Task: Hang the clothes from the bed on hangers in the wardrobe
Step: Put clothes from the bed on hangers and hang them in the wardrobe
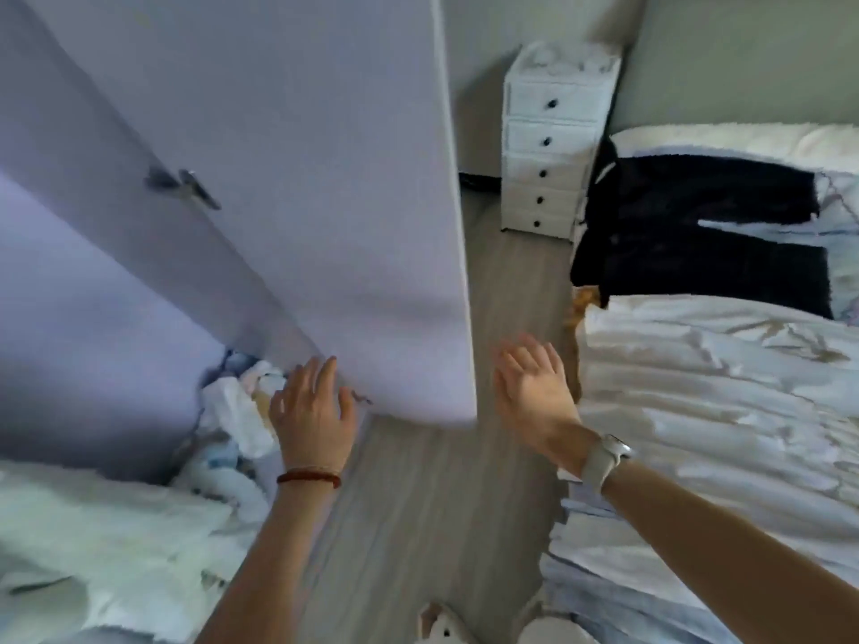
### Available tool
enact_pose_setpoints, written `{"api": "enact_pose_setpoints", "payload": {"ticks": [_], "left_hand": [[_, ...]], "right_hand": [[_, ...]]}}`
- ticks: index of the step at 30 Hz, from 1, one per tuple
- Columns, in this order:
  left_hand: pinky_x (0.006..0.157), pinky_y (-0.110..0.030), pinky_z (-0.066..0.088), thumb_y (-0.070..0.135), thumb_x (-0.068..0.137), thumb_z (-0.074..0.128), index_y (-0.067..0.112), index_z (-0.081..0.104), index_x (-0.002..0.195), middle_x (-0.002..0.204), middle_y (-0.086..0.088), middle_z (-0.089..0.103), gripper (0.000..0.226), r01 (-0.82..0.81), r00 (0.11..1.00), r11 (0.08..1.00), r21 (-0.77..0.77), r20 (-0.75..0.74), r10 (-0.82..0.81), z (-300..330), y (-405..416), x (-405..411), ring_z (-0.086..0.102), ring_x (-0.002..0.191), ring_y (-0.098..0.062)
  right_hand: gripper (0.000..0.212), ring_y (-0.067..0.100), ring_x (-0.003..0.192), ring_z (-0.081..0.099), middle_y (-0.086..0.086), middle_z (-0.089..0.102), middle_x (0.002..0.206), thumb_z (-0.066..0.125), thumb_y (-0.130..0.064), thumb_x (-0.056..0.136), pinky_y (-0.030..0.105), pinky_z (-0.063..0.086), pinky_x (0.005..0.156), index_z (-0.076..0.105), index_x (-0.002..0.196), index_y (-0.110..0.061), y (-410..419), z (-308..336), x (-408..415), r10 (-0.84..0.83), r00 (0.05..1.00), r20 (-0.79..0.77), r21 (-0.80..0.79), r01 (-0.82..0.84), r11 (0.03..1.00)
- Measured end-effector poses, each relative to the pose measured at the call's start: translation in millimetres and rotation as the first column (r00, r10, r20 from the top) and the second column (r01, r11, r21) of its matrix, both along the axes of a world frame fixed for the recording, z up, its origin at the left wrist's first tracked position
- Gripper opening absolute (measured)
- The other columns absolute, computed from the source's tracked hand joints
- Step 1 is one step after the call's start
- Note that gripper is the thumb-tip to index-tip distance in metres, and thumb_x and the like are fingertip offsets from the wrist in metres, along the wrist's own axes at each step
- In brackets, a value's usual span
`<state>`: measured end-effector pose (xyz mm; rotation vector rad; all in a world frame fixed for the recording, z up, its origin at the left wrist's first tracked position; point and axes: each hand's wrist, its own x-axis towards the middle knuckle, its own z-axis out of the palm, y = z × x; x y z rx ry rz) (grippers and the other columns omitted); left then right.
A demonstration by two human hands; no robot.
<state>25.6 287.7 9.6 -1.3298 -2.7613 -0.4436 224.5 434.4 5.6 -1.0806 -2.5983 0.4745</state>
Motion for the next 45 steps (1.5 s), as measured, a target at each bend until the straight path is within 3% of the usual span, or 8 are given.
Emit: {"api": "enact_pose_setpoints", "payload": {"ticks": [10, 20, 24, 26, 30, 35, 39, 45], "left_hand": [[0.086, -0.05, 0.046, 0.028, 0.08, 0.036, 0.004, 0.063, 0.109, 0.114, -0.02, 0.062, 0.046, -0.562, 0.798, 0.776, 0.287, -0.059, 0.6, 65.0, -239.2, -113.5, 0.059, 0.106, -0.037], [0.081, -0.047, 0.043, 0.028, 0.082, 0.036, 0.01, 0.063, 0.111, 0.118, -0.011, 0.06, 0.043, -0.66, 0.507, 0.566, 0.494, -0.262, 0.821, 137.6, -354.3, -173.1, 0.055, 0.106, -0.033], [0.086, -0.052, 0.041, 0.024, 0.084, 0.044, 0.009, 0.052, 0.127, 0.132, -0.015, 0.051, 0.046, -0.779, 0.435, 0.497, 0.383, -0.241, 0.868, 156.2, -371.0, -218.6, 0.05, 0.117, -0.035], [0.101, -0.05, 0.029, 0.025, 0.094, 0.04, 0.014, 0.026, 0.144, 0.151, -0.009, 0.025, 0.054, -0.868, 0.401, 0.432, 0.247, -0.165, 0.901, 156.3, -377.5, -243.4, 0.027, 0.136, -0.028], [0.109, -0.04, 0.021, 0.029, 0.097, 0.035, 0.017, 0.003, 0.148, 0.156, 0.004, -0.001, 0.061, -0.919, 0.371, 0.377, 0.113, -0.069, 0.926, 145.7, -382.0, -272.4, 0.005, 0.142, -0.015], [0.107, -0.037, 0.026, 0.026, 0.095, 0.038, 0.017, 0.009, 0.147, 0.155, 0.006, -0.01, 0.061, -0.91, 0.388, 0.397, 0.121, -0.085, 0.918, 132.6, -379.1, -274.4, 0.002, 0.142, -0.015], [0.109, -0.039, 0.022, 0.027, 0.096, 0.037, 0.022, 0.002, 0.148, 0.155, 0.005, -0.013, 0.063, -0.909, 0.399, 0.403, 0.106, -0.05, 0.915, 131.4, -376.0, -275.7, -0.002, 0.143, -0.016], [0.109, -0.054, 0.012, 0.034, 0.09, 0.035, 0.019, 0.027, 0.144, 0.153, -0.008, 0.018, 0.056, -0.884, 0.41, 0.41, 0.226, -0.05, 0.911, 122.9, -358.8, -272.5, 0.011, 0.142, -0.027]], "right_hand": [[0.042, 0.035, 0.097, 0.064, 0.012, 0.069, 0.1, 0.034, -0.023, 0.08, 0.048, 0.05, 0.08, 0.066, 0.101, -0.006, -173.0, 53.8, -237.8, 0.585, 0.795, -0.16, 0.091, -0.578, 0.811], [0.026, 0.036, 0.107, 0.052, 0.021, 0.059, 0.114, 0.042, -0.005, 0.092, 0.046, 0.041, 0.092, 0.056, 0.112, 0.005, -315.4, 131.7, -406.3, 0.758, 0.483, -0.439, -0.056, -0.856, 0.514], [0.031, 0.039, 0.11, 0.048, 0.028, 0.052, 0.12, 0.037, -0.004, 0.095, 0.039, 0.036, 0.091, 0.044, 0.12, 0.012, -348.6, 171.9, -469.8, 0.69, 0.484, -0.538, -0.241, -0.873, 0.425], [0.039, 0.03, 0.112, 0.05, 0.018, 0.049, 0.127, 0.036, -0.011, 0.097, 0.027, 0.04, 0.084, 0.036, 0.134, 0.003, -360.8, 187.4, -497.6, 0.669, 0.518, -0.534, -0.382, -0.853, 0.355], [0.014, 0.01, 0.048, 0.055, 0.008, 0.055, 0.083, 0.039, -0.007, 0.095, 0.022, 0.041, 0.047, 0.051, 0.102, -0.006, -381.1, 201.4, -536.9, 0.556, 0.642, -0.527, -0.722, -0.684, 0.106], [0.025, 0.012, 0.049, 0.038, 0.0, 0.041, 0.056, 0.044, -0.011, 0.093, 0.025, 0.035, 0.056, 0.052, 0.069, -0.007, -381.4, 197.4, -557.5, 0.443, 0.635, -0.633, -0.505, -0.772, 0.385], [0.023, 0.005, 0.045, 0.041, 0.0, 0.042, 0.058, 0.044, -0.007, 0.093, 0.012, 0.034, 0.043, 0.057, 0.09, 0.012, -362.4, 205.3, -553.1, 0.368, 0.557, -0.745, -0.447, -0.825, 0.345], [0.031, 0.01, 0.051, 0.034, 0.009, 0.038, 0.057, 0.052, -0.014, 0.092, 0.014, 0.033, 0.049, 0.05, 0.071, 0.009, -296.6, 156.1, -507.3, 0.406, 0.52, -0.752, -0.373, -0.842, 0.389]]}}
